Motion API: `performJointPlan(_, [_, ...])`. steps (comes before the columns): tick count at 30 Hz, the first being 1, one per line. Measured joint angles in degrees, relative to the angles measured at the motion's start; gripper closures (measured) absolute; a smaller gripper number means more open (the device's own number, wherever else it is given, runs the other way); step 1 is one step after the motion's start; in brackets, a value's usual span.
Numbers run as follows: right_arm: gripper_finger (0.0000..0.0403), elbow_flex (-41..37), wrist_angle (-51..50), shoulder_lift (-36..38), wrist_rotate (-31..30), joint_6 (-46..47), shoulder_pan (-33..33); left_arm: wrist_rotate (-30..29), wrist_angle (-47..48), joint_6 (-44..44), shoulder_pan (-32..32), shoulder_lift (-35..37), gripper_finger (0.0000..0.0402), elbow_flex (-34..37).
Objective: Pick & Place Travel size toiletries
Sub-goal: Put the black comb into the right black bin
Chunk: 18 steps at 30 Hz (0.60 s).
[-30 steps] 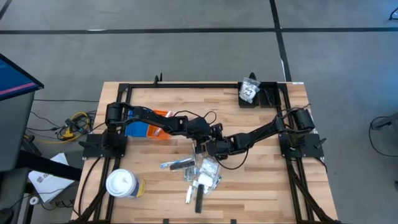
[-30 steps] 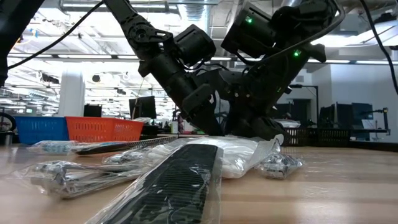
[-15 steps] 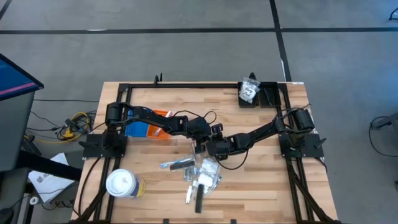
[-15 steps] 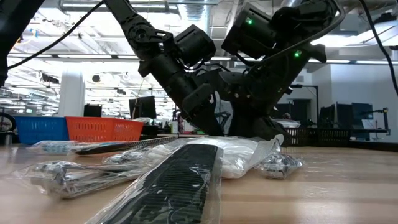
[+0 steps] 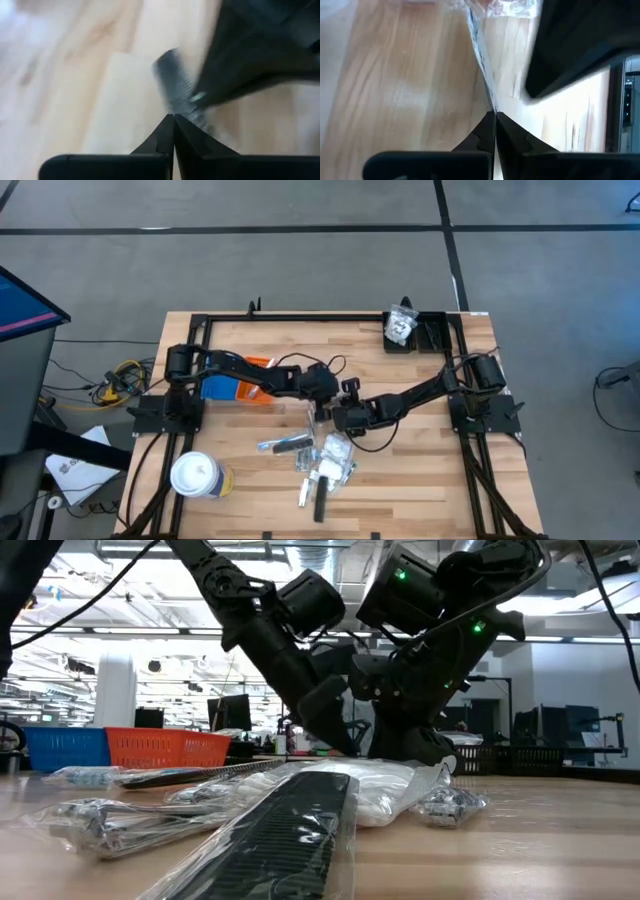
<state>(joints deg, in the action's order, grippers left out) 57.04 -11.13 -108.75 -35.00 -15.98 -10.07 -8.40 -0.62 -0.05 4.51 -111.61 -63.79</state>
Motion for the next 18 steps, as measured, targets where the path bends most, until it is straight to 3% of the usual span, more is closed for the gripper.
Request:
performJointPlan(9, [0.0401, 0.0, -6.3, 6.8, -0.1, 7.0, 0.0, -9.4, 0.3, -0.4, -0.4, 12.8, 0.0400, 8.0])
performJointPlan(18, [0.0402, 0.0, -19.1, 22.3, -3.3, 21.3, 0.3, -10.9, -3.3, -3.7, -0.7, 31.2, 0.0400, 18.9])
